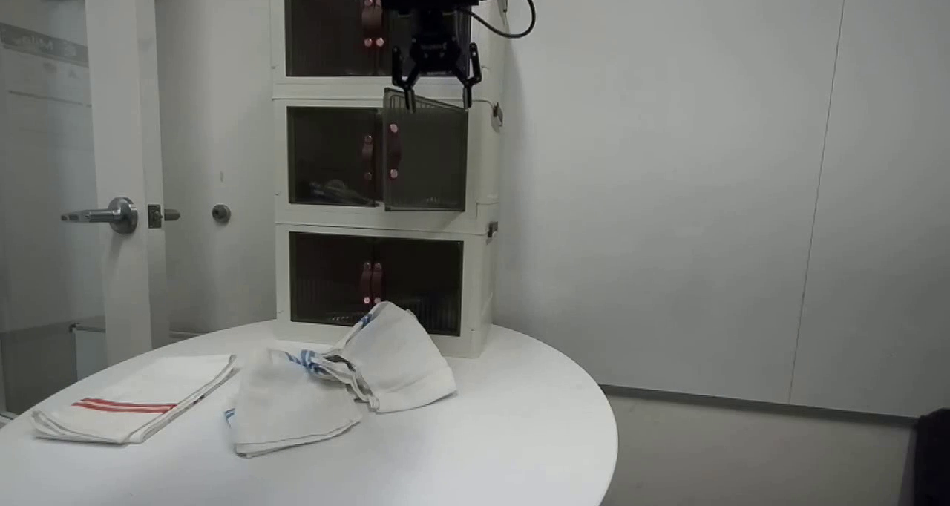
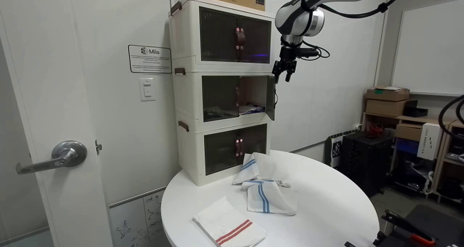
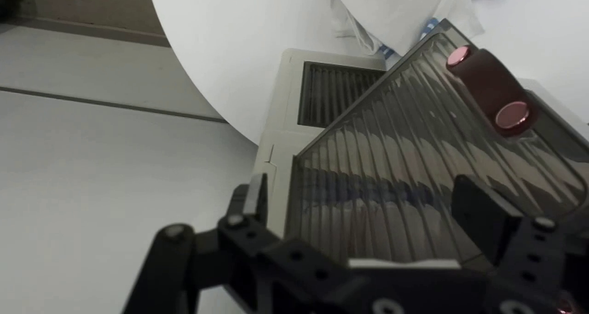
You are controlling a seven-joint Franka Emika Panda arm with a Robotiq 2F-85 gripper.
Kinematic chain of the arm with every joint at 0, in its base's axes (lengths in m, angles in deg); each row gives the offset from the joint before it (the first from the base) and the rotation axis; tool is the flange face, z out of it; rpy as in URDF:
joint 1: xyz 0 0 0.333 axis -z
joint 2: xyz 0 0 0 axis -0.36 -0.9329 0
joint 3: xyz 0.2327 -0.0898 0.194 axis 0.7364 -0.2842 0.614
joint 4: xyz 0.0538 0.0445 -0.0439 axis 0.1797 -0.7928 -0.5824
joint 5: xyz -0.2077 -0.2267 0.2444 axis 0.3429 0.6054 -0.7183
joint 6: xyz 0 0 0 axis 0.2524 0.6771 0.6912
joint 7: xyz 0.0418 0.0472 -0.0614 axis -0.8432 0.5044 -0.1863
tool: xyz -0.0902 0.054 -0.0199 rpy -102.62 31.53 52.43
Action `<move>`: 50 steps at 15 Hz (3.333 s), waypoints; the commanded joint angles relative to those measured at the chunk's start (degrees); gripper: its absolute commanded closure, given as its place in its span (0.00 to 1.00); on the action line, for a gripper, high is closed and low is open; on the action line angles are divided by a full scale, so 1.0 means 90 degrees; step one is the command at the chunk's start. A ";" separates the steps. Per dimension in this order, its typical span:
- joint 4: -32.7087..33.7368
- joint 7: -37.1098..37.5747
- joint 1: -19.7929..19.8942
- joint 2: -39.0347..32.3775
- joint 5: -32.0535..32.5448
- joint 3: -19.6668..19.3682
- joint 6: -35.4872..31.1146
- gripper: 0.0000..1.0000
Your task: Close the left and right cabinet doors, respectively
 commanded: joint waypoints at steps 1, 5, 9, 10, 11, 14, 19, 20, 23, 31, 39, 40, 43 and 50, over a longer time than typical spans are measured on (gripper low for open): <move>0.0178 -0.0334 -0.0050 0.0016 -0.0324 0.0137 0.0376 0.00; 0.0353 -0.0442 -0.0104 -0.0077 -0.0511 0.0232 0.0600 0.00; 0.0573 -0.0665 -0.0118 -0.0228 -0.0565 0.0275 0.0609 0.00; 0.0624 -0.0842 -0.0104 -0.0278 -0.0563 0.0298 0.0564 0.00; 0.0721 -0.1014 -0.0102 -0.0360 -0.0514 0.0305 0.0575 0.00; 0.0994 -0.1296 -0.0116 -0.0625 -0.0403 0.0292 0.0610 0.00; 0.1329 -0.1651 -0.0132 -0.1001 -0.0357 0.0330 0.0549 0.00; 0.1373 -0.1689 -0.0133 -0.1046 -0.0371 0.0346 0.0533 0.00; 0.1414 -0.1679 -0.0143 -0.1088 -0.0465 0.0432 0.0274 0.00; 0.1157 -0.1074 -0.0254 -0.1038 -0.0491 0.0505 -0.0862 0.00; 0.1113 0.0435 -0.0281 -0.1132 -0.0740 0.0493 -0.1401 0.00; 0.1083 0.0568 -0.0288 -0.1136 -0.0762 0.0493 -0.1612 0.00; 0.0961 0.0557 -0.0288 -0.1139 -0.0745 0.0549 -0.2094 0.00; 0.0871 0.0309 -0.0151 -0.1043 -0.0687 0.0554 -0.1828 0.00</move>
